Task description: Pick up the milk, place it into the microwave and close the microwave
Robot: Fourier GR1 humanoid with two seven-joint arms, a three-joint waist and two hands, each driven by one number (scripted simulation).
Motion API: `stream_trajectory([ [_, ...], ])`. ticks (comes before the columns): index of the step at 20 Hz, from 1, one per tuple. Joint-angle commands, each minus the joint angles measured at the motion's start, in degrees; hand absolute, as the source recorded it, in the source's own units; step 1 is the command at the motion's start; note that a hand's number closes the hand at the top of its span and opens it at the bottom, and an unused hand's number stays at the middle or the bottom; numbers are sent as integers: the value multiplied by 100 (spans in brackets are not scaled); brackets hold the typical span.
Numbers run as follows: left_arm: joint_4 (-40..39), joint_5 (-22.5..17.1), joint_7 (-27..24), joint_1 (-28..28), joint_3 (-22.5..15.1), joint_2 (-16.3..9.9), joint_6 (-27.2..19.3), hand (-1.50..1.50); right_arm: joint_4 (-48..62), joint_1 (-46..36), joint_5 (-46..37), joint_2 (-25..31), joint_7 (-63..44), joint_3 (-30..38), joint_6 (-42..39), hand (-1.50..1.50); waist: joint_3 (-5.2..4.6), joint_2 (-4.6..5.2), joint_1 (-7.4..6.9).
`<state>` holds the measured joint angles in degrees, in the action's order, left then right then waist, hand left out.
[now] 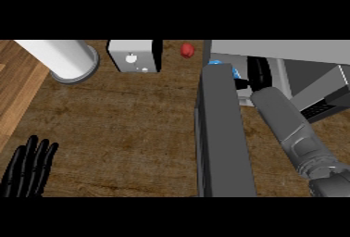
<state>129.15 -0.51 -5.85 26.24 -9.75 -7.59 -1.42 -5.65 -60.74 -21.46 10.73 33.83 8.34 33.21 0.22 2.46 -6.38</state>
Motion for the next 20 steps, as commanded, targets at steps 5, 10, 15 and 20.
stream_trajectory([
  [5, 35, 100, -12, 130, -86, -20, 35, -150, 11, -171, 152, 100, -128, 213, 127, -150, -5, -14, 20],
  [10, 94, 334, 175, 134, -319, 50, -56, -150, -57, -214, 250, 74, -64, 347, 335, -150, -2, -22, 68],
  [15, 65, 472, -63, 277, -399, 156, -144, -150, -200, 261, 404, 336, 573, 528, 202, -150, -3, -63, 187],
  [20, 209, 528, 27, 333, -522, 132, -113, -150, -194, 79, 478, 580, 522, 650, 155, -150, -1, -52, 179],
])
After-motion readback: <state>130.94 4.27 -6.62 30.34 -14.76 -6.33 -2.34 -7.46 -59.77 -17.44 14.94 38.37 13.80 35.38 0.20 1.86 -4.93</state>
